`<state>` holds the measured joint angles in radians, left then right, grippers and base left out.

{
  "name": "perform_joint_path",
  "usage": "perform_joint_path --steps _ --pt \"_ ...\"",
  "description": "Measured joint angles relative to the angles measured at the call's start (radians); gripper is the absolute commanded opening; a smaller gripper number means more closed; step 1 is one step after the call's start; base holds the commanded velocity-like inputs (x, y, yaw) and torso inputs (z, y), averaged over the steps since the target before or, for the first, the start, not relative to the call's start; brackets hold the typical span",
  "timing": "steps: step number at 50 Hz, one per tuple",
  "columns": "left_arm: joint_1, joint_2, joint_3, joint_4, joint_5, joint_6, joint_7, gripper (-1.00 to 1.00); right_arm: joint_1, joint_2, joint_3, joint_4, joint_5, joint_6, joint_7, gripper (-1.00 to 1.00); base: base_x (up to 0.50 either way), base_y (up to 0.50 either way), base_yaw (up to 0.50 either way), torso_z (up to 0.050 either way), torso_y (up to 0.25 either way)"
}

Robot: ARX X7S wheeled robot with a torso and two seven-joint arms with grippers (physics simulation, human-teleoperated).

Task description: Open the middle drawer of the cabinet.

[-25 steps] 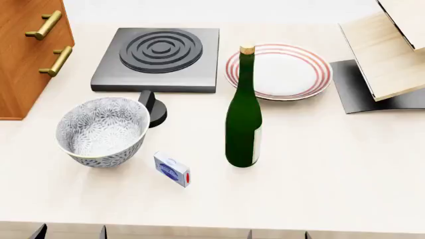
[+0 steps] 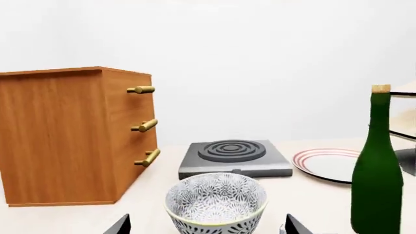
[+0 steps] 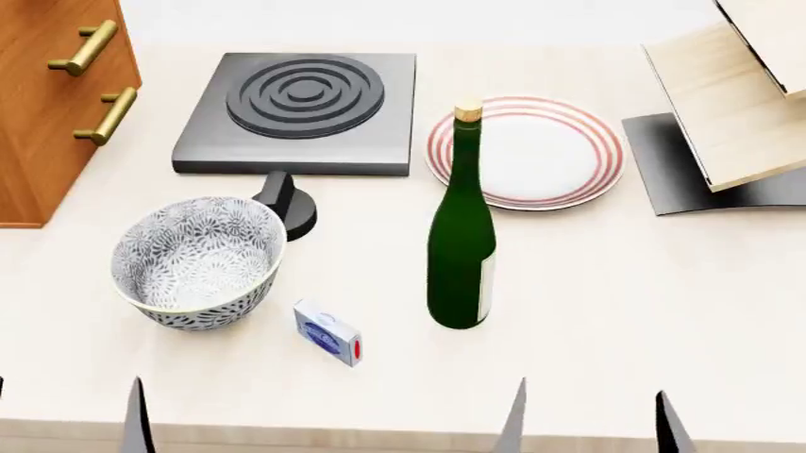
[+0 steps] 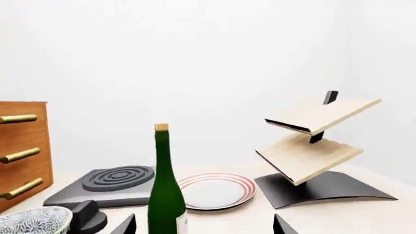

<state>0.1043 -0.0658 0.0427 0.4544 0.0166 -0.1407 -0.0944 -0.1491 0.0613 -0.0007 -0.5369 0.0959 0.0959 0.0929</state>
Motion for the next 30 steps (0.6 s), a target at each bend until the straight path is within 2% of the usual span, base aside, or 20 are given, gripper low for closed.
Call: perform_joint_path --steps 10,21,30 --pt "0.043 -0.023 0.007 0.181 -0.004 -0.040 -0.022 1.00 -0.056 0.027 0.001 -0.213 0.020 0.037 0.034 1.00 0.00 0.00 0.00 0.000 0.000" --pt "0.069 -0.043 0.012 0.285 -0.012 -0.060 -0.043 1.00 -0.069 0.052 -0.004 -0.315 0.027 0.074 0.064 1.00 0.00 0.00 0.00 0.000 0.000" --pt "0.081 -0.056 0.018 0.329 -0.018 -0.068 -0.059 1.00 -0.070 0.070 -0.013 -0.353 0.023 0.095 0.083 1.00 0.14 0.47 0.00 0.000 0.000"
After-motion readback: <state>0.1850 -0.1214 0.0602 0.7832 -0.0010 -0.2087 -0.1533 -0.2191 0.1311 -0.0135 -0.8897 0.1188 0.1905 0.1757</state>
